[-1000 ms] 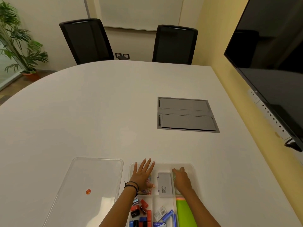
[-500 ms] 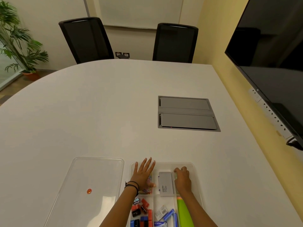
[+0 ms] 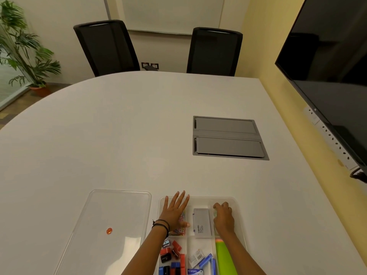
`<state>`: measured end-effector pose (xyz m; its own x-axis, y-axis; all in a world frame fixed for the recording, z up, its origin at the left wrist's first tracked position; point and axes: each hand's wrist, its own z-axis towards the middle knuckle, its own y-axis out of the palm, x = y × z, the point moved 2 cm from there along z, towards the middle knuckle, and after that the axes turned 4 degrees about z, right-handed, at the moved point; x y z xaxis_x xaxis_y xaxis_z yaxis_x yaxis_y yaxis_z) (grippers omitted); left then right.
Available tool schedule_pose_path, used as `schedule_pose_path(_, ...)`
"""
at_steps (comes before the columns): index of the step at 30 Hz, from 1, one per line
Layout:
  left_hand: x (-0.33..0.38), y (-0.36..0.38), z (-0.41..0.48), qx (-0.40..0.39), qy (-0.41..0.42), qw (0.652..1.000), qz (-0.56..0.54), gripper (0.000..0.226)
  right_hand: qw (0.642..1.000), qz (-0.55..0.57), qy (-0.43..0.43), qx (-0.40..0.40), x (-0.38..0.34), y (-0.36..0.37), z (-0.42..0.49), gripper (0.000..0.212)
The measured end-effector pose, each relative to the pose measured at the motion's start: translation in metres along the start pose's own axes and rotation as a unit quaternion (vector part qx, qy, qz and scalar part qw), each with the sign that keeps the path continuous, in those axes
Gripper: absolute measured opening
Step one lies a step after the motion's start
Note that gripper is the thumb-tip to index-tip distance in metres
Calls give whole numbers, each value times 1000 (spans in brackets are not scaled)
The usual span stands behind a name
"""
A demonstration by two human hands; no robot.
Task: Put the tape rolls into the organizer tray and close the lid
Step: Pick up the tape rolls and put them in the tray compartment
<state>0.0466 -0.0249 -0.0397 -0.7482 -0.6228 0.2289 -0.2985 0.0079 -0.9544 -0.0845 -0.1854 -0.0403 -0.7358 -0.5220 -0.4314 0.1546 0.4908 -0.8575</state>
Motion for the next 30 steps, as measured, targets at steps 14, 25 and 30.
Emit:
schedule_pose_path(14,-1,1,-4,-14,51,999,15,121,999,48,-22,-8,10,-34,-13,44)
schedule_pose_path(25,-3,7,-1,0,27,1000,14,143,990,1,-81,-118,43,-38,-50,20)
schedule_pose_path(30,-9,9,0,-7,42,999,26,133,992,27,-66,-104,36,-39,-56,22)
